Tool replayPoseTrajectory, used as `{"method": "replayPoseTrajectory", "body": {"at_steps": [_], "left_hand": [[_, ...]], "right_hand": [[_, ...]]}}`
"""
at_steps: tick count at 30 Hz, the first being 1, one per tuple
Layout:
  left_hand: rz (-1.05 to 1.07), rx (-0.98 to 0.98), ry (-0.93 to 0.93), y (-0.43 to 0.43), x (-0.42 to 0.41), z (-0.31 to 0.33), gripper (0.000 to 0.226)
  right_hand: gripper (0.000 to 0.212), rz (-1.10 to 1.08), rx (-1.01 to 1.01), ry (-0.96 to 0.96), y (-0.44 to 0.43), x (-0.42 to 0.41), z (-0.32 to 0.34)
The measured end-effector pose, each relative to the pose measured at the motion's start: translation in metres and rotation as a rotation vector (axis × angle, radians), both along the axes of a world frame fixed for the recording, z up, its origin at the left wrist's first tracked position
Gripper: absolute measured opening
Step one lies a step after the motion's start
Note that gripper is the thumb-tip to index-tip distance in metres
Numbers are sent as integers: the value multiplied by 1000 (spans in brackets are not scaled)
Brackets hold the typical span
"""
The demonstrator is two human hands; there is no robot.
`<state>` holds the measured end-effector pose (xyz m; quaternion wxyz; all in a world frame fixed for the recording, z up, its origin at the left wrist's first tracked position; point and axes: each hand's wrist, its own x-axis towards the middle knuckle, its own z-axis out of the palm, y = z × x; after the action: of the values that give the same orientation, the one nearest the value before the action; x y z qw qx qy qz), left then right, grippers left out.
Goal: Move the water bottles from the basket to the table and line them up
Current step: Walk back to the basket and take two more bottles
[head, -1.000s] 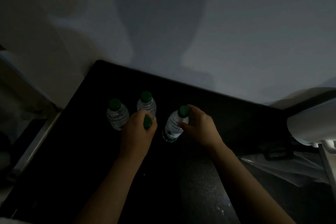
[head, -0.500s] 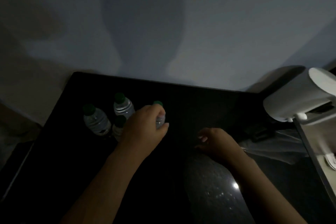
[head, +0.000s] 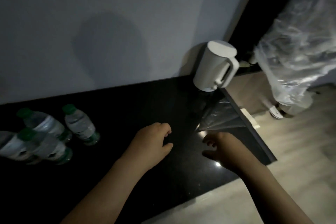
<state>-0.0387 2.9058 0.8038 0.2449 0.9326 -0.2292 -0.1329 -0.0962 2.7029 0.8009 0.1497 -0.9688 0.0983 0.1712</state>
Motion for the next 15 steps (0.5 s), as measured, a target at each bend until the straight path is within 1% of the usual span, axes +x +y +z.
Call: {"method": "replayPoseTrajectory", "body": {"at_steps": [4,9,15], "left_hand": [[-137,-1,-46,-68,-31,-3,31],[-329,-26,-49,-156,-72,0,29],[-562,-46,-74,-254,-111,9,26]], "right_hand": [[40,-72,-41,8,-69,-59,6],[39,-241,-38,-33,-144,-139,12],[39,-516,-4,-51,-215,-219,20]]}}
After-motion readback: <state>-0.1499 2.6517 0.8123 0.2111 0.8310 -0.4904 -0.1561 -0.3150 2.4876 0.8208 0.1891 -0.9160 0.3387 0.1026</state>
